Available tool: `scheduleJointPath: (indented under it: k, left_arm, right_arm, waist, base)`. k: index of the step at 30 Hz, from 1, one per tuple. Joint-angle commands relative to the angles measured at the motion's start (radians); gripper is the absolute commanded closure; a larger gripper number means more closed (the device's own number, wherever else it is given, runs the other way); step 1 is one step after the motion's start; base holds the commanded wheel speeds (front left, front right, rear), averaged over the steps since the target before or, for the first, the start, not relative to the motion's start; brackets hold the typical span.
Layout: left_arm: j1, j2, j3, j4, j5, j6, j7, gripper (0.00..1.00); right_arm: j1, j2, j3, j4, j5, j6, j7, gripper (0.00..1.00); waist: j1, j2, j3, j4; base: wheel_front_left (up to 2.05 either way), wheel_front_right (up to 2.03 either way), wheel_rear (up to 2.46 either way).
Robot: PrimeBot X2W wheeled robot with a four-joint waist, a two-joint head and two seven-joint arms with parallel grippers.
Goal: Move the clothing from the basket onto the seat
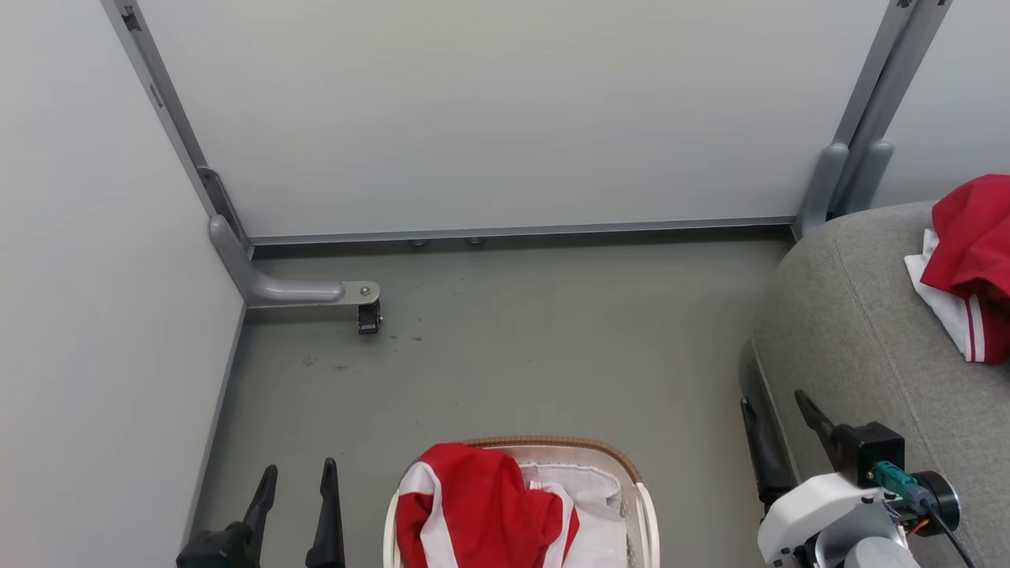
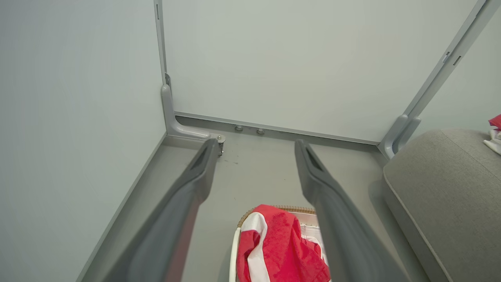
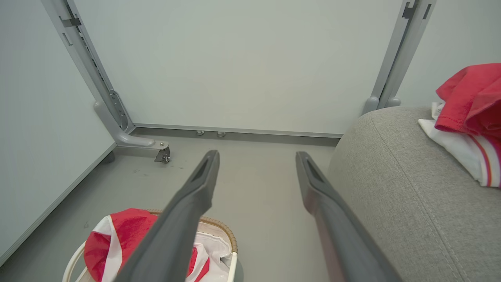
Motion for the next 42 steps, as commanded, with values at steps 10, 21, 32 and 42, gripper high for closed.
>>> scheduleJointPath:
  k: [10,21,32,42]
  left_arm:
    - [0.013,-0.012,0.01,0.002,0.017,-0.019,0.0,0.0]
    - [-0.001,-0.017,0.017,0.013,0.027,-0.032,0.0,0.0]
    - [-0.004,-0.019,0.012,0.013,0.034,-0.039,0.0,0.0]
    - [-0.075,-0.02,-0.075,0.058,0.056,-0.044,0.0,0.0]
  right_arm:
    - [0.008,-0.004,-0.009,-0.016,0.001,-0.001,-0.005,0.0]
    - [0.008,-0.004,-0.004,-0.019,0.013,-0.001,-0.005,0.0]
    - [0.003,-0.004,-0.007,-0.021,0.011,-0.001,-0.005,0.0]
    - [-0.024,-0.004,-0.004,-0.038,0.002,-0.001,-0.005,0.0]
  waist:
    - [0.0001,0.0,0.007,-0.015]
    - [0.0001,0.0,0.01,-0.015]
    - [0.0001,0.0,0.016,-0.018]
    - [0.0001,0.0,0.065,-0.039]
  base:
    - [0.0,0.0,0.0]
    - [0.0,0.0,0.0]
    - [0.0,0.0,0.0]
    - [0.0,0.0,0.0]
